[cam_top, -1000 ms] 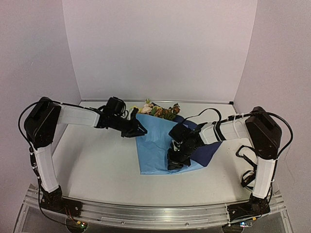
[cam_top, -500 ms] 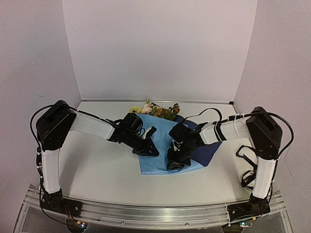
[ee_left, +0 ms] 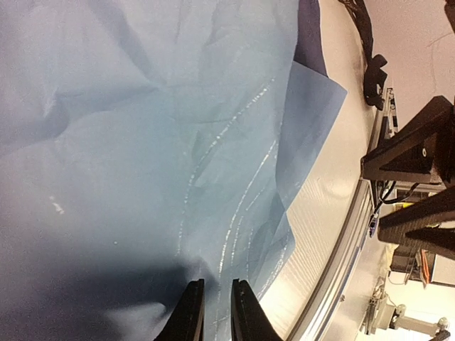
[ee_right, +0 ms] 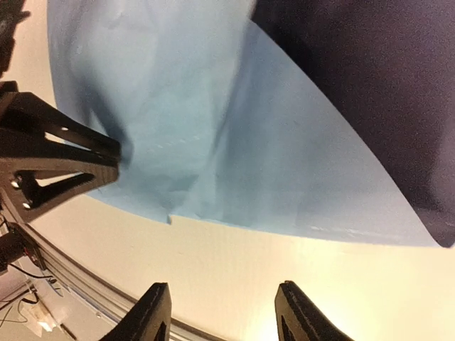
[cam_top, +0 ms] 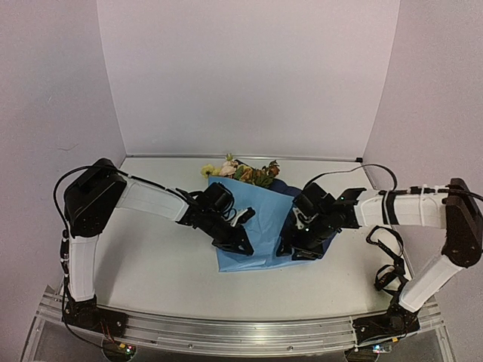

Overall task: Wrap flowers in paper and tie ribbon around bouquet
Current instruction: Flatten out the fold line on the 2/3-folded wrapping paper, then fold the two-thirds-folded wrapping paper at the center of the board.

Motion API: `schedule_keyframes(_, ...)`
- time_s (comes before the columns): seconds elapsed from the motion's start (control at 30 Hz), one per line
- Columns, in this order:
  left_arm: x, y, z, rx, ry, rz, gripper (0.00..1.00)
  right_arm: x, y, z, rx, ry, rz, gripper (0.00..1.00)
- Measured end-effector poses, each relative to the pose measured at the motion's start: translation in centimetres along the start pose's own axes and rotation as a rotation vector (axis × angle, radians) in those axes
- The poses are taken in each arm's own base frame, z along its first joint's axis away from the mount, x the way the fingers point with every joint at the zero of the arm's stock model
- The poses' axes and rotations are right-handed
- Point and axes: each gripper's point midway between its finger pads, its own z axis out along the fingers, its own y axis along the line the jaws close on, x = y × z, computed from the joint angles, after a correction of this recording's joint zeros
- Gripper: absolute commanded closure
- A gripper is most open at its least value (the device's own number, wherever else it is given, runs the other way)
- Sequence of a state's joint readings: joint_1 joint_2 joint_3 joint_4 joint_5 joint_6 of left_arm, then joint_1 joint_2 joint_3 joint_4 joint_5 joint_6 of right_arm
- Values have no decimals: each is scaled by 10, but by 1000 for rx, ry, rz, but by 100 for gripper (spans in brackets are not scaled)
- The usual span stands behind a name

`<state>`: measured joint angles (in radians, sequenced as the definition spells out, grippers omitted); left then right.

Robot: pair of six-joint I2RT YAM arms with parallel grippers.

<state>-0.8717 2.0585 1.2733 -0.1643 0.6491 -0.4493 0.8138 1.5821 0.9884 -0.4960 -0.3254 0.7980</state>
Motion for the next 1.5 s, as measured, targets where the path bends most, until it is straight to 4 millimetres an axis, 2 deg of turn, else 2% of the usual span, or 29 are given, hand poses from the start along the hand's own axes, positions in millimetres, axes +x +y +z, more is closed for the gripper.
schedule_keyframes(0.1, 2, -8, 3, -1, 14, 31, 85, 14, -26, 0, 50, 1, 26, 43)
schedule_keyframes(0.2, 4, -17, 8, 5, 28, 65, 85, 25, -51, 8, 97, 13, 59, 41)
schedule_keyframes(0.3, 7, -21, 12, 9, 44, 85, 86, 27, -68, 16, 106, 2, 110, 40)
schedule_keyframes(0.37, 8, -24, 15, 13, 55, 89, 85, 21, -75, 21, 91, -25, 147, 39)
schedule_keyframes(0.57, 8, -22, 23, 10, 76, 94, 86, -11, -66, 27, -29, -170, 208, 39)
schedule_keyframes(0.67, 7, -20, 27, 7, 83, 92, 86, -20, -65, 27, -70, -230, 225, 40)
schedule_keyframes(0.9, 5, -14, 41, 2, 101, 89, 86, -23, -76, 22, -95, -327, 258, 42)
schedule_keyframes(1.13, 6, -13, 45, 2, 110, 86, 87, -27, -89, 16, -94, -396, 280, 44)
schedule_keyframes(1.23, 6, -13, 46, 1, 112, 85, 87, -32, -93, 15, -106, -422, 303, 51)
schedule_keyframes(1.4, 6, -12, 46, 2, 113, 84, 88, -37, -100, 15, -122, -453, 336, 67)
schedule_keyframes(1.5, 6, -12, 46, 4, 114, 84, 88, -37, -103, 16, -121, -461, 336, 73)
